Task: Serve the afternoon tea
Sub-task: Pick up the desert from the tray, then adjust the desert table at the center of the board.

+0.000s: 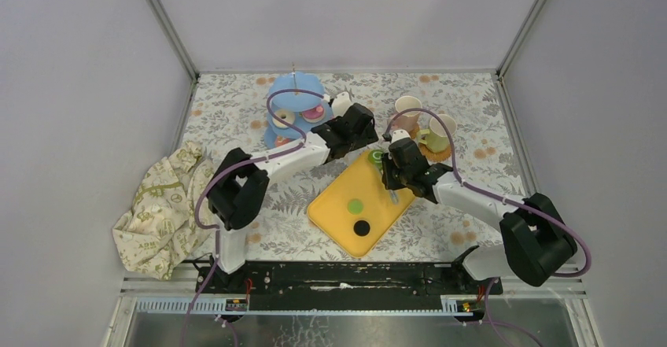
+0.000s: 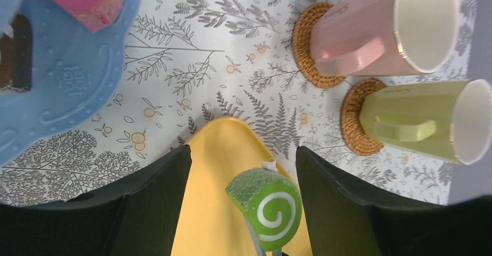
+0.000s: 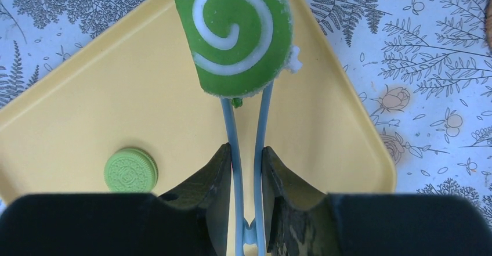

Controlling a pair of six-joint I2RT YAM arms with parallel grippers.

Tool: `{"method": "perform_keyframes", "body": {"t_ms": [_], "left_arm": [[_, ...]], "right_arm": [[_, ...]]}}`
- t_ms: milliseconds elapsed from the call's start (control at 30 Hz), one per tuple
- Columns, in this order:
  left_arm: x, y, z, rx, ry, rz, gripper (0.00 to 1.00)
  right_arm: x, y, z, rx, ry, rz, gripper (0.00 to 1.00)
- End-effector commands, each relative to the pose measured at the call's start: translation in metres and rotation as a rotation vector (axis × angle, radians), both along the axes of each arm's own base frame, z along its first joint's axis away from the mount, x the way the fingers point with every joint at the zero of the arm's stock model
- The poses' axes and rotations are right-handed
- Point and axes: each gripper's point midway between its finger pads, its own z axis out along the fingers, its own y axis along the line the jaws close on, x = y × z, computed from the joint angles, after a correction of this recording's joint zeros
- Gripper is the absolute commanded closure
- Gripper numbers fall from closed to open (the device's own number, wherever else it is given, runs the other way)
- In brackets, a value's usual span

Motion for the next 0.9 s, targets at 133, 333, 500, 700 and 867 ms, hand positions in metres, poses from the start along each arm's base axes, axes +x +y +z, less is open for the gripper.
{"method": "perform_keyframes", "body": {"t_ms": [133, 333, 500, 700, 867], "left_arm": [[-0.001, 0.016, 0.060, 0.010, -0.118, 0.055, 0.25], [-0.012, 0.039, 0.090, 0.018, -0.177, 0.089, 0.25], [-0.025, 0.065, 0.103, 0.037, -0.215, 0.129, 0.25], [-0.043, 0.099, 0.103, 0.063, -0.228, 0.181, 0.25], [-0.055, 0.129, 0.090, 0.066, -0.210, 0.230, 0.25]], "right_arm": [[-0.004, -0.002, 0.028, 0.053, -0.039, -0.009, 0.82], [-0.003, -0.002, 0.047, 0.070, -0.065, -0.011, 0.82], [-0.001, 0.000, 0.060, 0.086, -0.085, -0.011, 0.82], [0.004, 0.007, 0.072, 0.104, -0.095, 0.001, 0.82], [0.009, 0.013, 0.079, 0.116, -0.100, 0.013, 0.82]]}}
